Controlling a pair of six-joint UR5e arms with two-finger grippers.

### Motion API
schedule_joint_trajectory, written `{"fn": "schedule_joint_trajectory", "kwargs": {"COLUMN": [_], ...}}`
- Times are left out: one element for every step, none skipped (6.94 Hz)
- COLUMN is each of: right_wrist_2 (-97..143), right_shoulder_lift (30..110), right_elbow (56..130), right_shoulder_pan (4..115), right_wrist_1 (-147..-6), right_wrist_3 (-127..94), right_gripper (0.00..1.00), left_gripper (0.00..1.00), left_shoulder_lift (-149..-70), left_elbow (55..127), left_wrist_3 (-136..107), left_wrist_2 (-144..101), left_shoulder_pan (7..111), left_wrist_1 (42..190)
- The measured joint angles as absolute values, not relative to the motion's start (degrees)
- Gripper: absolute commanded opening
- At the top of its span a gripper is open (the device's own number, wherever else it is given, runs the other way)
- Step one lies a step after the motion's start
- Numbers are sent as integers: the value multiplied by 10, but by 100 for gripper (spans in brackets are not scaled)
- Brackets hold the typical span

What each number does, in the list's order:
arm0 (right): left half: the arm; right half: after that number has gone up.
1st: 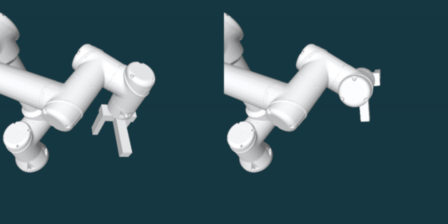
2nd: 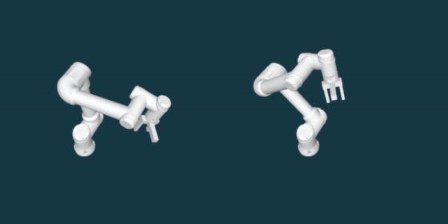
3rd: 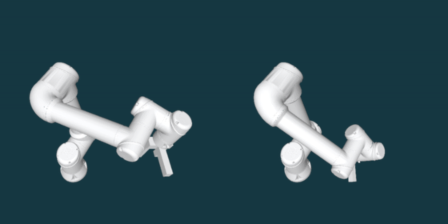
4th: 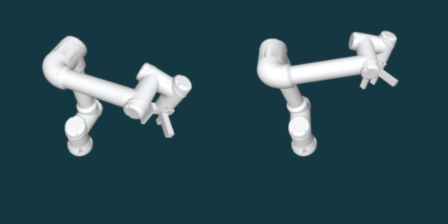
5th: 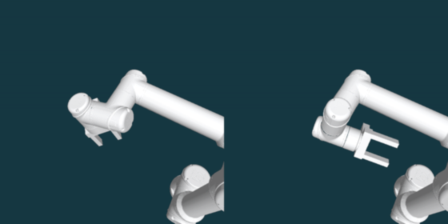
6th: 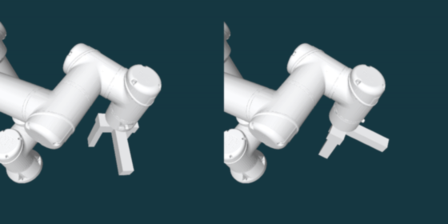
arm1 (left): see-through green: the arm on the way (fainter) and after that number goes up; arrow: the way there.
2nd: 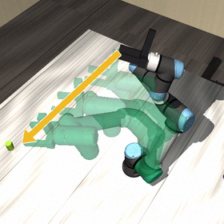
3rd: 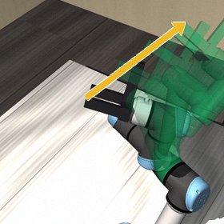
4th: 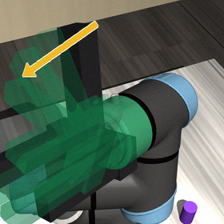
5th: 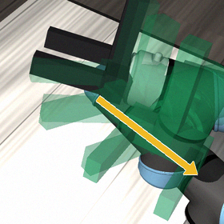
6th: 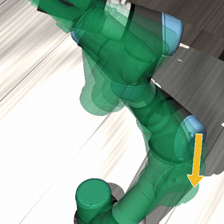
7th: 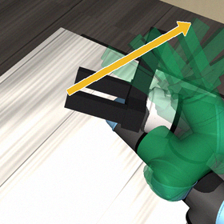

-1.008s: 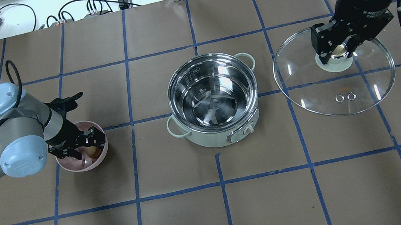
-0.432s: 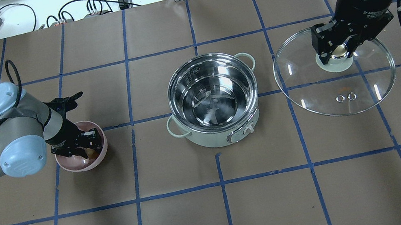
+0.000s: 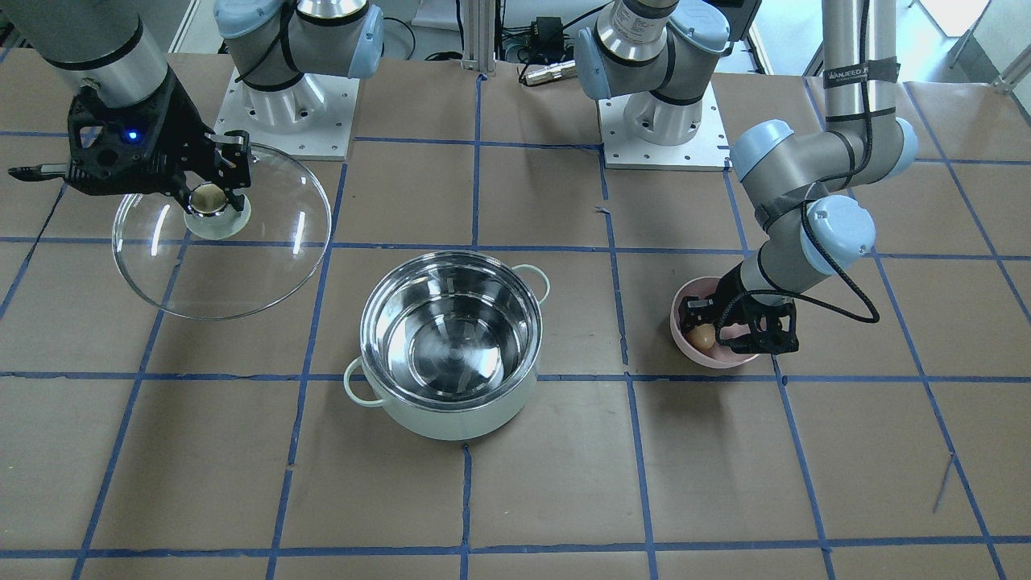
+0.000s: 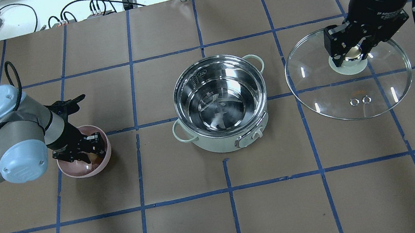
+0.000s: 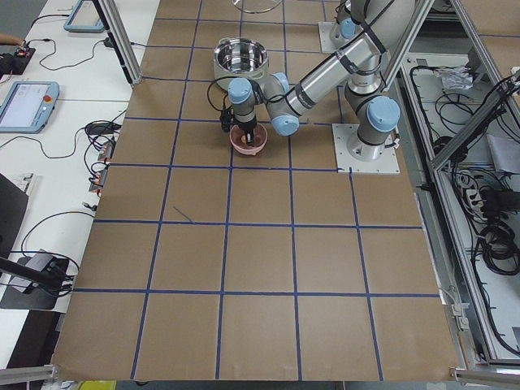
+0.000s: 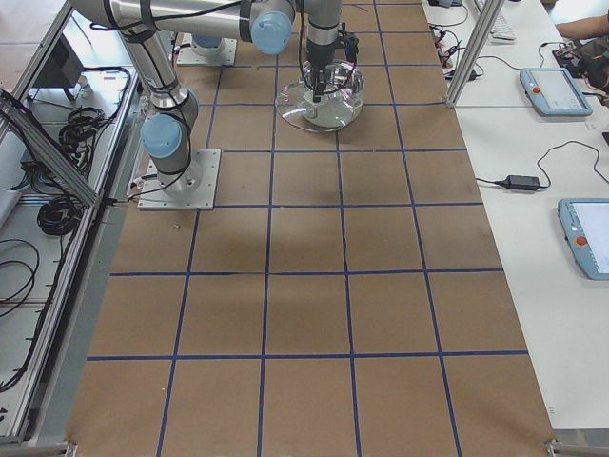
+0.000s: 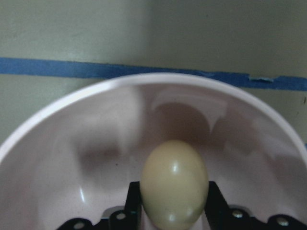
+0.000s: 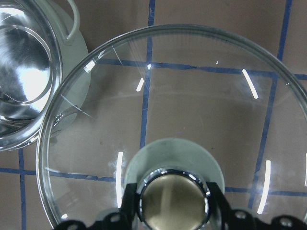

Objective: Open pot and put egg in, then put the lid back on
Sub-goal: 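Lower the left gripper into the pink bowl and grasp the tan egg, then lift the egg with the left gripper and carry it over the pot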

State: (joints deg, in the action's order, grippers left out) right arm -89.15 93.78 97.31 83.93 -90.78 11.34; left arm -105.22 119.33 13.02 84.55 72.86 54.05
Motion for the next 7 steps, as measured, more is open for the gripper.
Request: {"fn": "schedule_joint_trajectory", "kwargs": {"right_wrist_2": [-892, -892, -892, -892, -892, -892, -892], "right_shoulder_lift": [938, 938, 938, 938, 938, 938, 938], "right_elbow": [973, 974, 974, 974, 974, 974, 974], "right_shoulder_pan": [839, 839, 839, 839, 839, 839, 839], "right_wrist_1": [-908, -908, -908, -908, -908, -908, -908], "right_wrist_3": [113, 114, 116, 118, 119, 119, 119], "right_gripper": [23, 23, 23, 23, 23, 23, 23], "left_gripper": [13, 13, 13, 13, 13, 13, 13], "left_shoulder_lift": [-1051, -1044, -1034, -1024, -1017, -1014, -1015], "left_elbow": [1188, 1169, 1129, 1080, 1028, 990, 963], "left_wrist_3": [130, 129, 125, 114, 96, 71, 34], "left_wrist_2": [847, 849, 851, 852, 854, 856, 855], "left_shoulder_pan": [729, 730, 735, 745, 769, 805, 856], "left_wrist_1": [541, 560, 614, 684, 745, 776, 785]}}
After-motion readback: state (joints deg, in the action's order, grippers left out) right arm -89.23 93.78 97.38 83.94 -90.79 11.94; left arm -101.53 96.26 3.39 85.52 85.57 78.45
